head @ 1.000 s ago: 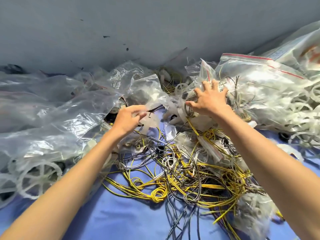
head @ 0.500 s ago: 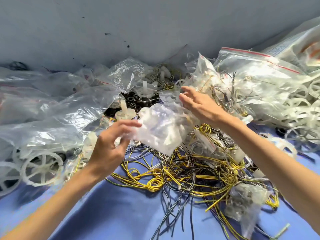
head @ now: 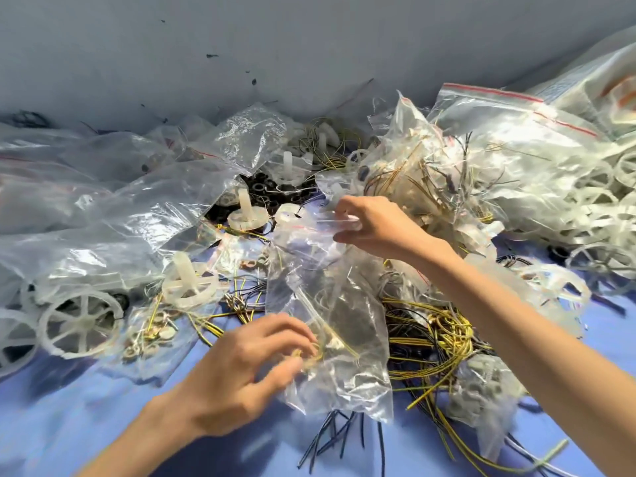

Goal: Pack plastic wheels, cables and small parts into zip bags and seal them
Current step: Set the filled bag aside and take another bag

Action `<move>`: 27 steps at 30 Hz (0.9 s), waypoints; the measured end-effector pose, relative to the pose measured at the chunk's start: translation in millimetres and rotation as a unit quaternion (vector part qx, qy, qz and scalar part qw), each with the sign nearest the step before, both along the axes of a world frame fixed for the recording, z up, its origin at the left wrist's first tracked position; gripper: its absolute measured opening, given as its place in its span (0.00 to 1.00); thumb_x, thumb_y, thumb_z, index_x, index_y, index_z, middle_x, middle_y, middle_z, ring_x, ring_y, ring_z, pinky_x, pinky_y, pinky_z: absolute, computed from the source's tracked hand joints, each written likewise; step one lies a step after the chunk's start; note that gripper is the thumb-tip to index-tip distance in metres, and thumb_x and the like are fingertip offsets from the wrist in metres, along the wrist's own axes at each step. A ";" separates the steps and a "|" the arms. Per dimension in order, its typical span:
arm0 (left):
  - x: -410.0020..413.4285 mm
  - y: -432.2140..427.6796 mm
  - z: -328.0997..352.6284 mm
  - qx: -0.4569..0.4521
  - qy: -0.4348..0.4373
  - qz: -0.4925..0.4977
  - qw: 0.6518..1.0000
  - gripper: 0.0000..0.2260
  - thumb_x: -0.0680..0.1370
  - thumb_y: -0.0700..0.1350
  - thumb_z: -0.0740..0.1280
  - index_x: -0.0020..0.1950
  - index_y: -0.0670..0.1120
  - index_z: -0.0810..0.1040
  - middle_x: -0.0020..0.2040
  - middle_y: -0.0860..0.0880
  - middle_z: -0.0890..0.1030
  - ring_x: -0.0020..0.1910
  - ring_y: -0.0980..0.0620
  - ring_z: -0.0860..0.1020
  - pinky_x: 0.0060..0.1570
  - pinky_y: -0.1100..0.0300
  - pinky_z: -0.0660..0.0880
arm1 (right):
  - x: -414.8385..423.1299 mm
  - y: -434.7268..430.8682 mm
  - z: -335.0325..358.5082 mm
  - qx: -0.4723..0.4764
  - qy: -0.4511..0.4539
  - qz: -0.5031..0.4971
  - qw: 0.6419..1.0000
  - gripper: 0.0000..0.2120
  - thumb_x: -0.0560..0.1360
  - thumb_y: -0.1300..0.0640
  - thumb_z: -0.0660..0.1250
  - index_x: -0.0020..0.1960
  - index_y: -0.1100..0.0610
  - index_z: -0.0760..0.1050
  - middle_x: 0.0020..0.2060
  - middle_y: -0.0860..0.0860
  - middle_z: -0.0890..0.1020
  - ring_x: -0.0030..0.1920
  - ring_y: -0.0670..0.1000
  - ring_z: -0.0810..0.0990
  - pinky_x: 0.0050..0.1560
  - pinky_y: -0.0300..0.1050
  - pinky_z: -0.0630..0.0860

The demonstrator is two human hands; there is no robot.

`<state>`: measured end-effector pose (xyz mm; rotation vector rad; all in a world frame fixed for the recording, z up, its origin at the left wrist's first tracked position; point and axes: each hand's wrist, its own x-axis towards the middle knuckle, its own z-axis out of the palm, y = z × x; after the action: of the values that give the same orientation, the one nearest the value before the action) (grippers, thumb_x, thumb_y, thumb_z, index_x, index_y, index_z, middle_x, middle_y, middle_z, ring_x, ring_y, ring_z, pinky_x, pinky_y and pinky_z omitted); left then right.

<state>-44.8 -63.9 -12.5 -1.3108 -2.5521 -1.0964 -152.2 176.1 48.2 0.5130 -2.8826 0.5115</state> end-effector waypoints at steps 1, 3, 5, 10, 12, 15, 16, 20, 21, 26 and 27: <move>-5.9 4.2 -1.9 0.016 -0.012 0.020 1.000 0.10 0.78 0.49 0.60 0.50 0.48 0.81 0.51 0.58 0.79 0.49 0.58 0.78 0.48 0.66 0.72 | 1.4 -2.9 0.0 0.017 0.025 -0.008 0.999 0.15 0.74 0.52 0.70 0.58 0.55 0.73 0.56 0.52 0.80 0.55 0.54 0.78 0.51 0.44 0.73; -19.9 11.9 -4.9 0.032 -0.023 0.073 0.997 0.08 0.77 0.49 0.62 0.48 0.49 0.80 0.43 0.57 0.80 0.39 0.61 0.77 0.40 0.72 0.68 | 6.9 -9.3 3.1 0.059 0.054 -0.042 0.996 0.12 0.75 0.51 0.67 0.57 0.54 0.73 0.58 0.52 0.77 0.57 0.54 0.75 0.58 0.53 0.72; -34.3 17.5 -7.9 0.031 -0.026 0.131 0.991 0.07 0.76 0.48 0.62 0.47 0.51 0.80 0.37 0.58 0.81 0.32 0.63 0.75 0.35 0.71 0.67 | 15.9 -15.8 6.3 0.101 0.107 -0.070 0.987 0.10 0.76 0.51 0.66 0.54 0.55 0.75 0.58 0.51 0.74 0.59 0.53 0.71 0.65 0.62 0.64; -51.1 17.7 -14.9 -0.021 -0.024 0.214 0.976 0.10 0.75 0.56 0.58 0.47 0.54 0.77 0.33 0.59 0.81 0.28 0.59 0.76 0.36 0.59 0.73 | 42.5 -41.6 23.7 0.079 0.153 0.063 0.983 0.04 0.74 0.57 0.63 0.44 0.57 0.76 0.44 0.51 0.80 0.46 0.53 0.79 0.56 0.53 0.74; -52.2 14.2 -16.0 -0.046 -0.011 0.220 0.974 0.17 0.75 0.62 0.53 0.49 0.54 0.77 0.34 0.58 0.81 0.32 0.55 0.79 0.39 0.55 0.75 | 46.5 -49.2 33.2 0.091 0.072 0.097 0.988 0.07 0.76 0.55 0.62 0.45 0.58 0.75 0.42 0.55 0.81 0.41 0.57 0.79 0.43 0.51 0.77; -52.6 11.8 -17.0 -0.071 0.035 0.226 0.971 0.22 0.74 0.64 0.49 0.51 0.53 0.76 0.35 0.57 0.81 0.34 0.52 0.79 0.38 0.55 0.75 | 40.9 -53.8 42.3 0.111 -0.033 0.095 0.989 0.12 0.78 0.53 0.60 0.48 0.62 0.75 0.42 0.57 0.80 0.41 0.58 0.77 0.33 0.45 0.70; -52.1 11.7 -17.7 -0.072 0.058 0.226 0.970 0.21 0.75 0.63 0.49 0.51 0.52 0.76 0.34 0.56 0.80 0.33 0.51 0.79 0.37 0.56 0.74 | 39.2 -54.7 43.7 0.110 -0.056 0.089 0.988 0.14 0.79 0.52 0.59 0.48 0.63 0.75 0.42 0.57 0.79 0.40 0.58 0.76 0.31 0.44 0.67; -49.0 8.4 -17.7 -0.096 0.151 0.232 0.956 0.17 0.77 0.58 0.53 0.50 0.48 0.75 0.28 0.52 0.78 0.28 0.48 0.78 0.29 0.57 0.73 | 42.2 -57.5 49.9 0.041 -0.108 0.067 0.991 0.12 0.81 0.47 0.55 0.47 0.55 0.67 0.35 0.49 0.73 0.35 0.50 0.70 0.30 0.43 0.61; -49.5 6.1 -17.3 -0.102 0.164 0.235 0.953 0.17 0.77 0.58 0.54 0.50 0.47 0.75 0.27 0.51 0.77 0.26 0.47 0.78 0.27 0.57 0.73 | 44.8 -59.1 50.5 0.036 -0.119 0.069 0.990 0.12 0.81 0.46 0.55 0.47 0.53 0.66 0.34 0.47 0.71 0.34 0.46 0.69 0.30 0.43 0.61; -53.2 -0.9 -19.9 -0.119 0.167 0.260 0.944 0.24 0.75 0.64 0.53 0.55 0.46 0.73 0.25 0.50 0.75 0.23 0.48 0.76 0.26 0.57 0.72 | 52.3 -61.1 50.0 0.081 -0.163 0.107 0.977 0.16 0.81 0.43 0.53 0.38 0.50 0.65 0.32 0.44 0.69 0.32 0.41 0.67 0.30 0.40 0.60; -53.9 -1.1 -21.4 -0.128 0.166 0.260 0.942 0.25 0.74 0.65 0.53 0.56 0.46 0.73 0.25 0.50 0.75 0.24 0.48 0.77 0.27 0.57 0.72 | 51.7 -59.1 50.7 0.085 -0.168 0.097 0.977 0.18 0.81 0.43 0.53 0.36 0.50 0.65 0.31 0.44 0.69 0.31 0.41 0.67 0.30 0.40 0.60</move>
<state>-98.7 -65.0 -34.0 -0.6939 -2.5966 -0.4154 -100.6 117.1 98.9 0.8142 -3.2374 0.4160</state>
